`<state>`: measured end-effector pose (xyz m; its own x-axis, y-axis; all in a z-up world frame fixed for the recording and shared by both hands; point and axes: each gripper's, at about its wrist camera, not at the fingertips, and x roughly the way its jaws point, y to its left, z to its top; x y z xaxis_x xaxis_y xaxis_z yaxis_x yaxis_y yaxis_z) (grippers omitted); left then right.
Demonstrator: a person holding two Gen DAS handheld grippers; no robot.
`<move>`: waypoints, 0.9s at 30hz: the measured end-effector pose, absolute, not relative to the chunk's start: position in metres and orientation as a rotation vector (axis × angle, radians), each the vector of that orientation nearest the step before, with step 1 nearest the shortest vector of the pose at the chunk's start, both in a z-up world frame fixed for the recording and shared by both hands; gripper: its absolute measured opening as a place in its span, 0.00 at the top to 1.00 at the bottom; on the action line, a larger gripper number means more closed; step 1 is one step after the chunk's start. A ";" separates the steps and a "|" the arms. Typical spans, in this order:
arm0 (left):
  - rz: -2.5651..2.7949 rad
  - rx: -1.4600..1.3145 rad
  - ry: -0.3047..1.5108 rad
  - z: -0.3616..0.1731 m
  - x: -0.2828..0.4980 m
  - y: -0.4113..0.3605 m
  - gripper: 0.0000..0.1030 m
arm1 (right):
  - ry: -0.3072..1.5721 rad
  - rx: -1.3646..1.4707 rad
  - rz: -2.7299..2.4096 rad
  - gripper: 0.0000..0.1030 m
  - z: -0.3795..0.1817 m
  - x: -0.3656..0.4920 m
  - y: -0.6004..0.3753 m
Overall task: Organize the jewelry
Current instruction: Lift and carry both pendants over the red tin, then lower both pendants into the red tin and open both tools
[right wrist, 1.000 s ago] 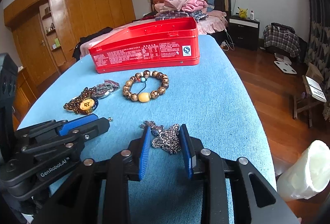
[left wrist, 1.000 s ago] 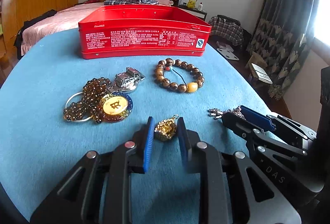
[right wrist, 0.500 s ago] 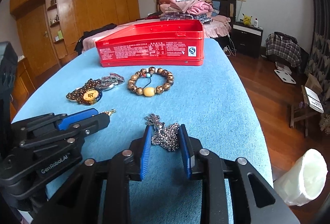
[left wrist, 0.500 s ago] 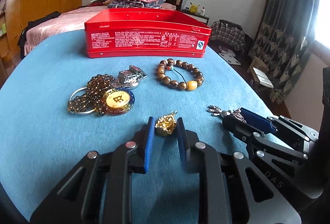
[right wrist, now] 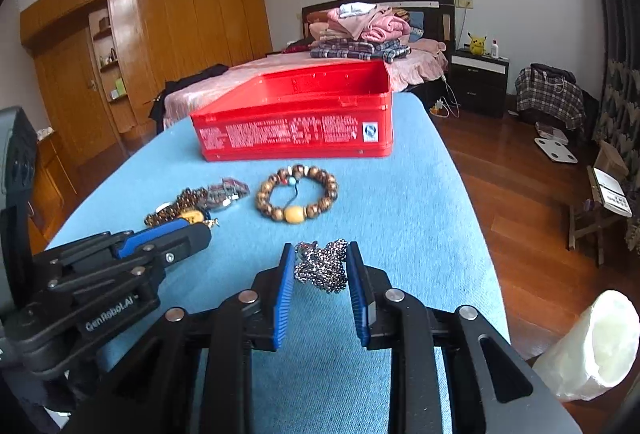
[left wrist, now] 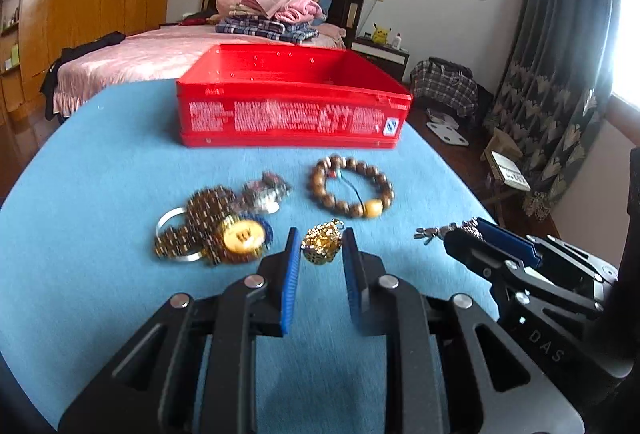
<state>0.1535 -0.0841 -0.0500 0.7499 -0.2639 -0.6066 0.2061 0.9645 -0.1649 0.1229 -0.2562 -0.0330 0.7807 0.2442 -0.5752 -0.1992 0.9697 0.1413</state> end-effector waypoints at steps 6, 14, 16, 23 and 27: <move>-0.227 -0.111 0.647 -0.035 0.166 -0.075 0.81 | 0.602 0.076 0.245 0.75 -0.017 0.136 -0.252; -0.201 -0.122 0.626 -0.012 0.192 -0.064 0.81 | 0.565 0.087 0.251 0.75 0.007 0.167 -0.245; -0.197 -0.124 0.614 -0.007 0.197 -0.062 0.81 | 0.559 0.087 0.251 0.75 0.012 0.175 -0.243; -0.192 -0.121 0.588 0.009 0.220 -0.056 0.81 | 0.540 0.105 0.259 0.75 0.028 0.207 -0.240; -0.199 -0.101 0.558 0.025 0.241 -0.059 0.81 | 0.527 0.108 0.267 0.75 0.039 0.226 -0.239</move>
<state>0.2406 -0.0586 0.0252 0.8300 -0.2147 -0.5149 0.1602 0.9758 -0.1487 0.2262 -0.2394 0.0395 0.8307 0.2790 -0.4818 -0.2239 0.9597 0.1697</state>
